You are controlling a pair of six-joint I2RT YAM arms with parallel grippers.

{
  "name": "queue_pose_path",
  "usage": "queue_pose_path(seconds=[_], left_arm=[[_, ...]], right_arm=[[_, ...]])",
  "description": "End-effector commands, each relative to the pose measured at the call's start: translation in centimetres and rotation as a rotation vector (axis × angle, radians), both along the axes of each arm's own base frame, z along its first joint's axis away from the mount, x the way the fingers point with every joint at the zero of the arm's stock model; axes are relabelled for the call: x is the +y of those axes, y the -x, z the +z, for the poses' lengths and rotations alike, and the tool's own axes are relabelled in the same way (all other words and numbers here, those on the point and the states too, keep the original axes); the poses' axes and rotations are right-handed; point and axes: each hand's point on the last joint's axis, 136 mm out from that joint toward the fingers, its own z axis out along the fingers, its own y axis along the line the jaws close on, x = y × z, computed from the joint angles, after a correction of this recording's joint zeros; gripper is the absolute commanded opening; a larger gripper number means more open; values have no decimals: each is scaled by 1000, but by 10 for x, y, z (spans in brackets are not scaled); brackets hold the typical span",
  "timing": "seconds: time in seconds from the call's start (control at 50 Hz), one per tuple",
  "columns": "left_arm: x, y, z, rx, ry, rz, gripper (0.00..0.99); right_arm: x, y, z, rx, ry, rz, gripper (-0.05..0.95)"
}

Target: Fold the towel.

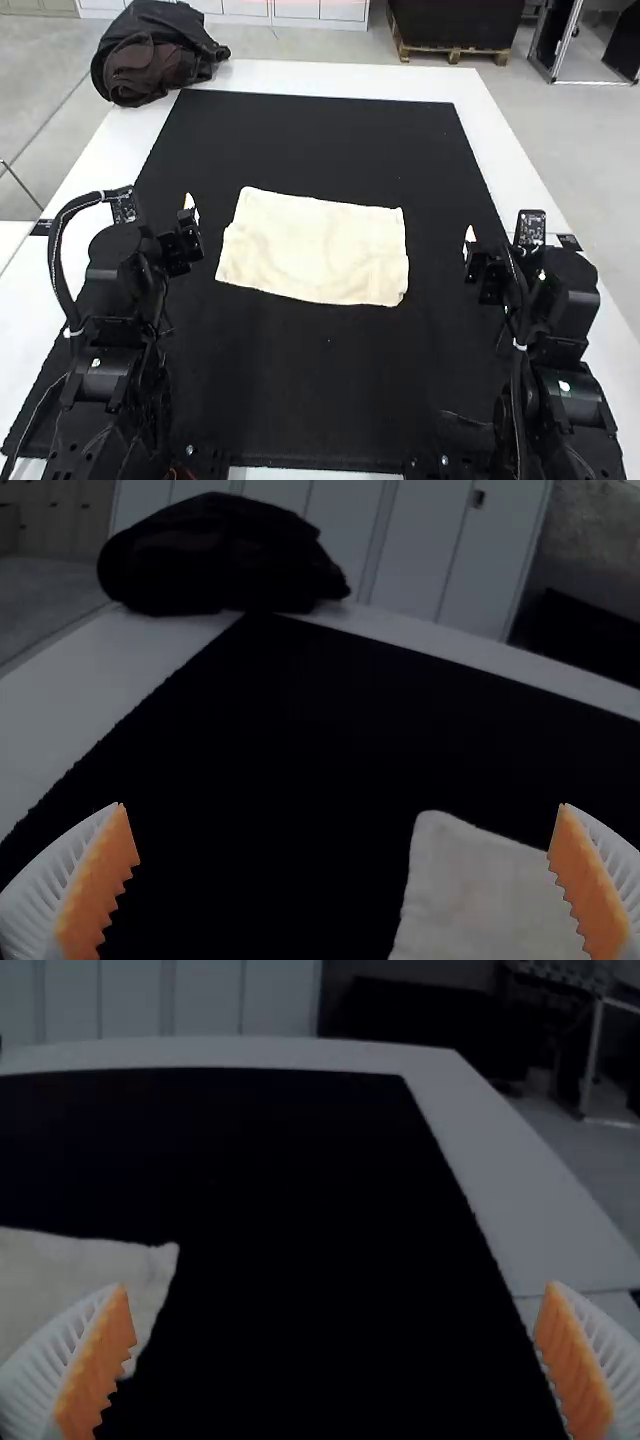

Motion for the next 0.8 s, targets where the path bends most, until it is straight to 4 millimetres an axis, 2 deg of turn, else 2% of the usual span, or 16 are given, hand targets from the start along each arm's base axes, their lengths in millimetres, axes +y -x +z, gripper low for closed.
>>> queue_pose_path(seconds=[0.0, 0.22, 0.46, 0.78], left_arm=[[2, 1, 1, -11, 8, 12, 966], [2, 1, 2, -14, 1, 13, 966], [1, 1, 10, -15, -148, 8, 964], [2, 1, 11, -14, -165, 10, 964]], right_arm=[[1, 0, -3, 4, -4, 9, 920], [2, 0, -1, -2, 5, 19, 920], [3, 0, -3, 5, 73, 30, 920], [3, 0, -3, 7, 73, 30, 920]])
